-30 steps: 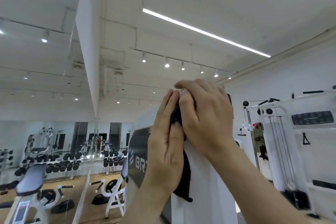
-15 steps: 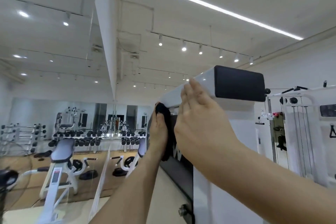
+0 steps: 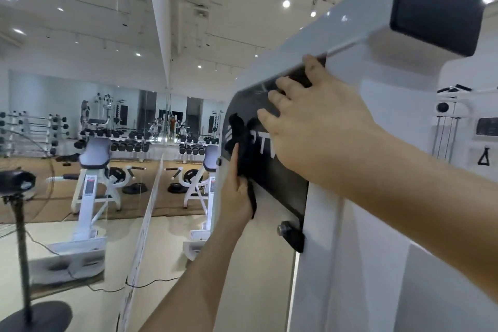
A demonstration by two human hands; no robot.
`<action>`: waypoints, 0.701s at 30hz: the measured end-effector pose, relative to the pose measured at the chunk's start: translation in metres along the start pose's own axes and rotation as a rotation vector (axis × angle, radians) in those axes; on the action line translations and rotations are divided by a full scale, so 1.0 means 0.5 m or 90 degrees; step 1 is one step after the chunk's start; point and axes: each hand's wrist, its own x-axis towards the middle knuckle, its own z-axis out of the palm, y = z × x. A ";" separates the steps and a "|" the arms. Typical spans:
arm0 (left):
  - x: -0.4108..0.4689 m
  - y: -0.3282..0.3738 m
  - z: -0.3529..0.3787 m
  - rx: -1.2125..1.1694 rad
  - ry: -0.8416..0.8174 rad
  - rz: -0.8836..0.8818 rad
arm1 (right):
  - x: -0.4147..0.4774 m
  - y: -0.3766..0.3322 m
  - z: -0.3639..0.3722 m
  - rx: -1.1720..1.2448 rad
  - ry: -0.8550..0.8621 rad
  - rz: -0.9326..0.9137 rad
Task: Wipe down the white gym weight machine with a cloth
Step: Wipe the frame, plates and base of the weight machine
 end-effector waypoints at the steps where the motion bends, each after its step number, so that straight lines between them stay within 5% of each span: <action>1: -0.035 -0.037 -0.014 0.026 -0.012 -0.038 | 0.000 -0.001 0.005 0.019 0.011 -0.013; 7: -0.230 -0.058 -0.047 -0.093 -0.023 -0.342 | 0.000 -0.005 0.017 0.008 0.064 -0.029; 11: -0.151 0.051 -0.003 -0.140 -0.058 -0.100 | 0.005 -0.016 0.023 -0.026 0.046 -0.076; 14: -0.086 0.088 0.029 -0.106 -0.015 -0.032 | 0.014 -0.035 0.031 -0.014 -0.018 -0.071; 18: -0.142 0.020 0.023 -0.024 0.023 -0.076 | 0.010 -0.057 0.038 -0.024 -0.052 -0.049; 21: -0.217 -0.038 0.000 0.041 0.046 -0.191 | -0.004 -0.121 0.042 0.110 -0.068 -0.151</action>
